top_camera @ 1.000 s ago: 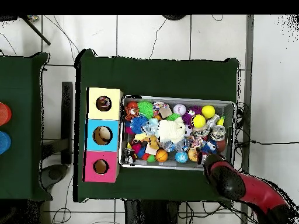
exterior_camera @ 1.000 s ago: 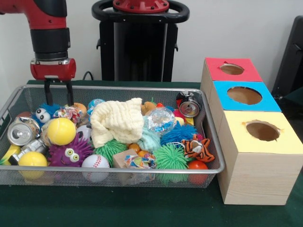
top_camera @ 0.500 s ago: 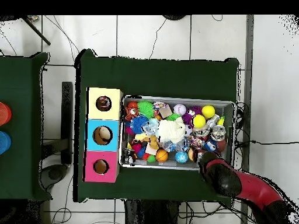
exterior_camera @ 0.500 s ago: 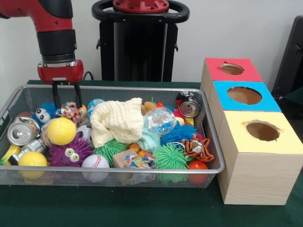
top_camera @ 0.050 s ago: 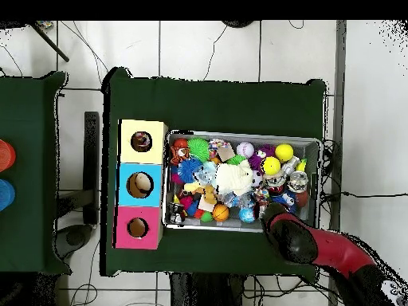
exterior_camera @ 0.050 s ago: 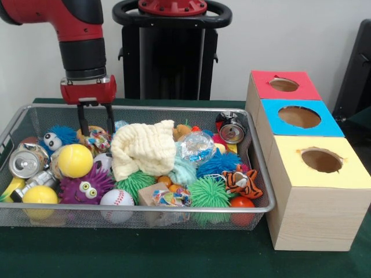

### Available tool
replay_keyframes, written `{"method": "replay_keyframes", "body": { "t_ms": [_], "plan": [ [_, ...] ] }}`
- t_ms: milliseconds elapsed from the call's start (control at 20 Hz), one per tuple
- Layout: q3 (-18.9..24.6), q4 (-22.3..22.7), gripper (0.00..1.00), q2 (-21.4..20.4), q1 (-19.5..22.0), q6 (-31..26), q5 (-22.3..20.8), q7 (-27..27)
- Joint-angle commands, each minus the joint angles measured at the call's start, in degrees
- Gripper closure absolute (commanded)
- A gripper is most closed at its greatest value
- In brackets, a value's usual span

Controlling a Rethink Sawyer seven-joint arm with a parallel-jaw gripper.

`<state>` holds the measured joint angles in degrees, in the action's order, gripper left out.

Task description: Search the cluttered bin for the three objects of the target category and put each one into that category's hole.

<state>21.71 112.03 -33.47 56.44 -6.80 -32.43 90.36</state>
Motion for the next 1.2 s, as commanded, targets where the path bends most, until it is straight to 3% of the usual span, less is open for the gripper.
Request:
{"method": "replay_keyframes", "body": {
  "t_ms": [50, 550, 1200],
  "plan": [
    [-1.5, -3.4, 0.0, -0.1, -1.3, 0.9, -2.2, 4.5],
    [-1.4, -4.8, 0.0, -0.2, -0.4, 0.8, -3.3, 2.7],
    [-4.0, -5.5, 0.0, -0.5, -0.3, 1.5, -2.3, 4.2]
  ]
}}
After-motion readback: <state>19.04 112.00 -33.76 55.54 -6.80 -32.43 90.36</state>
